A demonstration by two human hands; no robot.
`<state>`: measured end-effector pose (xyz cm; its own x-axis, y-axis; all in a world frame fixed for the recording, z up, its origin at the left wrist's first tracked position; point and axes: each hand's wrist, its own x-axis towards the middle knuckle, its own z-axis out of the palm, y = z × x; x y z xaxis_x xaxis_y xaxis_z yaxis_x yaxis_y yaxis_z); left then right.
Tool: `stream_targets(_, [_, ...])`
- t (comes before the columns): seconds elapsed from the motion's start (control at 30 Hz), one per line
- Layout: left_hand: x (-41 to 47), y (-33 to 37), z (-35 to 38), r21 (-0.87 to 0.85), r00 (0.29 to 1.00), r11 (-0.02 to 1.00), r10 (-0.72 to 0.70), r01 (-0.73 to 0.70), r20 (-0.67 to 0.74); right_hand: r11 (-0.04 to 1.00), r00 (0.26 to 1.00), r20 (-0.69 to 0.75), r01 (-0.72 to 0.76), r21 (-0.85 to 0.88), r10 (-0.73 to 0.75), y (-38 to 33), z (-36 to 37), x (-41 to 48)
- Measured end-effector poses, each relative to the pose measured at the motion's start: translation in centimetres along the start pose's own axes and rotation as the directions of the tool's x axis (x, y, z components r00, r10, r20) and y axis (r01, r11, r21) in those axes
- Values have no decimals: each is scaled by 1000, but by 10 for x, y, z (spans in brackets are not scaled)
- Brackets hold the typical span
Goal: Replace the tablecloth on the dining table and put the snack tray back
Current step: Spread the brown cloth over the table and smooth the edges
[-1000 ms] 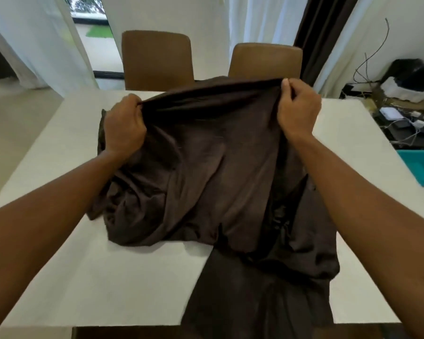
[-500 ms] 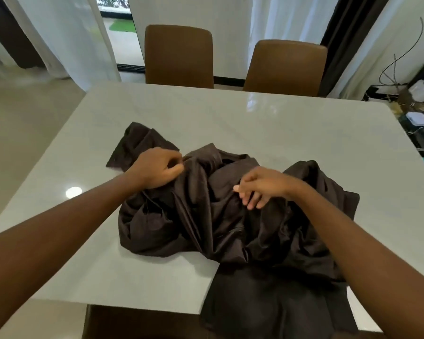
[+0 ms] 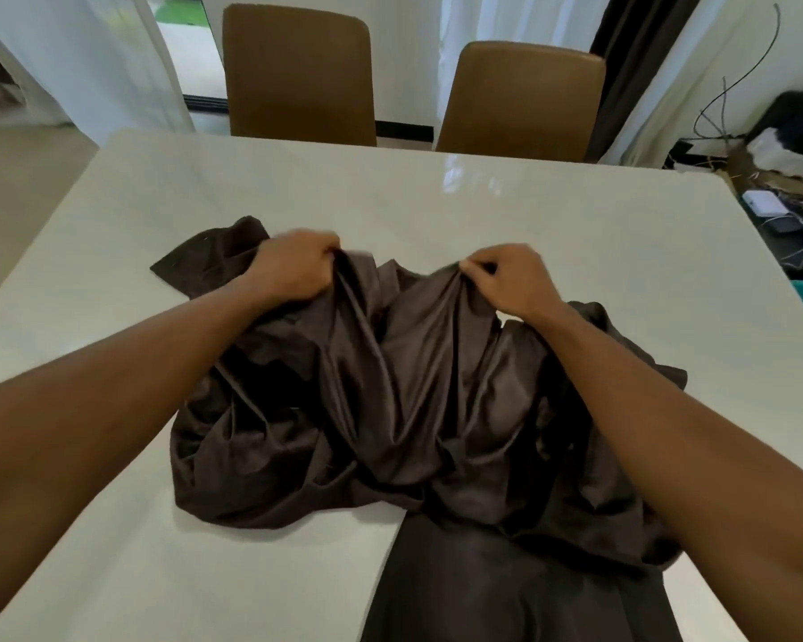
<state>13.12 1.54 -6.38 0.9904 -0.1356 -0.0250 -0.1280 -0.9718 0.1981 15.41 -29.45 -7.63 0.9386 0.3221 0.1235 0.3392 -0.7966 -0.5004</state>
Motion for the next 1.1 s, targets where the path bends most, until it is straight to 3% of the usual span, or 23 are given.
stream_targets(0.07, [11, -12, -16, -132, 952, 981, -172, 142, -254, 1000, 982, -187, -16, -19, 12, 0, -12, 21])
stream_targets(0.13, [28, -24, -34, -168, 877, 954, -296, 249, -379, 999, 944, -326, -51, -12, 44, -6, -25, 49])
stream_targets(0.2, [46, -35, -50, -217, 776, 911, -413, 351, -476, 984, 877, -447, -157, 84, 178, -13, -37, 78])
stream_targets(0.3, [74, -51, -70, -490, 585, 760, -646, 427, -491, 936, 771, -531, -296, 191, 352, -9, -50, 109])
stream_targets(0.37, [93, -59, -74, -686, 510, 608, -770, 400, -384, 899, 775, -457, -371, 231, 437, 4, -49, 121])
stream_targets(0.4, [100, -58, -72, -732, 528, 576, -775, 364, -347, 889, 810, -373, -383, 249, 453, 9, -46, 121])
stream_targets(0.43, [103, -52, -67, -712, 596, 618, -724, 334, -349, 893, 865, -255, -374, 250, 433, 14, -42, 119])
stream_targets(0.5, [94, -30, -42, -533, 797, 830, -430, 164, -424, 933, 942, -24, -326, 152, 334, 29, -31, 103])
stream_targets(0.53, [86, -17, -26, -422, 859, 906, -243, 35, -451, 944, 947, 37, -322, 74, 320, 40, -26, 91])
stream_targets(0.6, [65, 10, 6, -255, 890, 956, 16, -148, -455, 908, 908, 38, -415, -58, 417, 62, -21, 65])
stream_targets(0.67, [42, 40, 34, -119, 887, 960, 182, -253, -424, 820, 818, 67, -568, -69, 572, 80, -26, 42])
stream_targets(0.77, [10, 83, 70, -31, 851, 906, 384, -422, -359, 719, 682, 315, -696, 1, 660, 91, -46, 21])
stream_targets(0.83, [-10, 103, 87, -81, 863, 892, 403, -445, -305, 605, 582, 515, -783, 145, 630, 97, -61, 8])
stream_targets(0.9, [-31, 116, 100, -109, 897, 919, 335, -378, -288, 572, 552, 604, -799, 186, 575, 103, -68, -5])
stream_targets(1.03, [-52, 128, 114, -144, 988, 978, 155, -154, -5, 777, 620, 575, -628, -45, 534, 85, -57, -31])
stream_targets(1.1, [-62, 135, 119, -123, 996, 990, 76, -69, 51, 810, 680, 505, -582, -68, 531, 82, -45, -38])
